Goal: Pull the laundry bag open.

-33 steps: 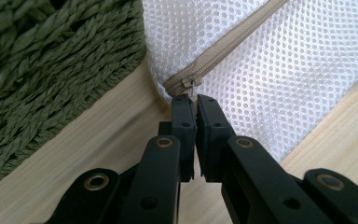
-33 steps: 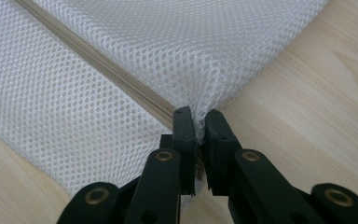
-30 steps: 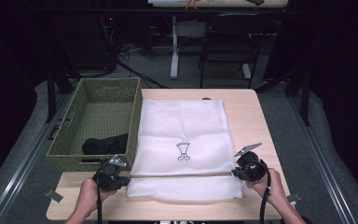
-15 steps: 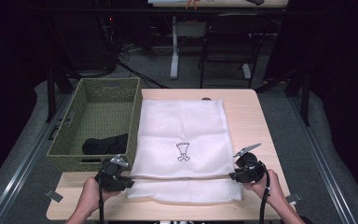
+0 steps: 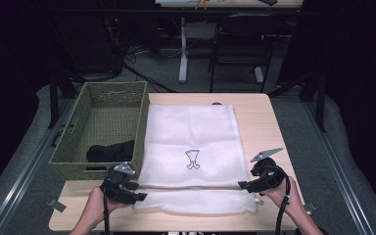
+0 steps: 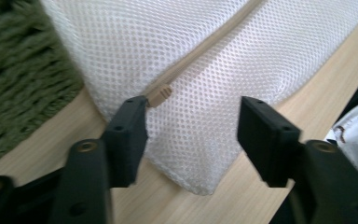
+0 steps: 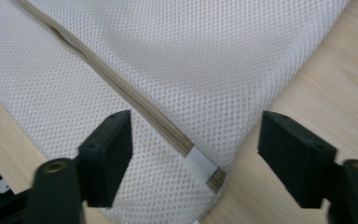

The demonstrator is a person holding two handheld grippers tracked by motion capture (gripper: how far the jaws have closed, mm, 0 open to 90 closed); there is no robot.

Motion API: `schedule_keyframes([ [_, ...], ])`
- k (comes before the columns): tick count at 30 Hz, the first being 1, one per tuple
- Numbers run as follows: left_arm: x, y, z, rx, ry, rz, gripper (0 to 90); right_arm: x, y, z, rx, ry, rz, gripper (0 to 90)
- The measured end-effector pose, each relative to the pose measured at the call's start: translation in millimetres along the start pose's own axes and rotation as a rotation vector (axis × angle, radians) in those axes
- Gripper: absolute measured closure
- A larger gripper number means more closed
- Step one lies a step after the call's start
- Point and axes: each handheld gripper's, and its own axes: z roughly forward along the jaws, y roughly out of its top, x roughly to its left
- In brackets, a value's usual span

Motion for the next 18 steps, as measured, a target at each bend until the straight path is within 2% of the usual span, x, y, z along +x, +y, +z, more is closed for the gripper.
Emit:
schedule_keyframes([
  [3, -3.4, -0.7, -4.6, -0.021, 0.004, 0.011, 29.3, 4.2, 2.1, -0.4, -0.02, 0.015, -0.018, 16.3],
  [5, -5.5, -2.2, -6.8, -0.028, 0.023, 0.01, 24.4, 8.0, 4.0, 1.0, -0.027, 0.031, -0.032, 13.8],
  [9, -6.6, -6.2, -11.5, -0.03, 0.057, 0.017, 16.2, 15.0, 8.9, 4.5, -0.037, 0.031, -0.063, 9.6],
  [14, -5.5, -10.8, -17.2, -0.073, 0.076, -0.005, 14.2, 21.1, 14.7, 10.9, -0.035, 0.035, -0.102, 7.7],
  [18, -5.4, -10.0, -16.7, -0.079, 0.094, -0.004, 12.0, 26.3, 20.6, 15.2, -0.041, 0.04, -0.126, 6.8],
])
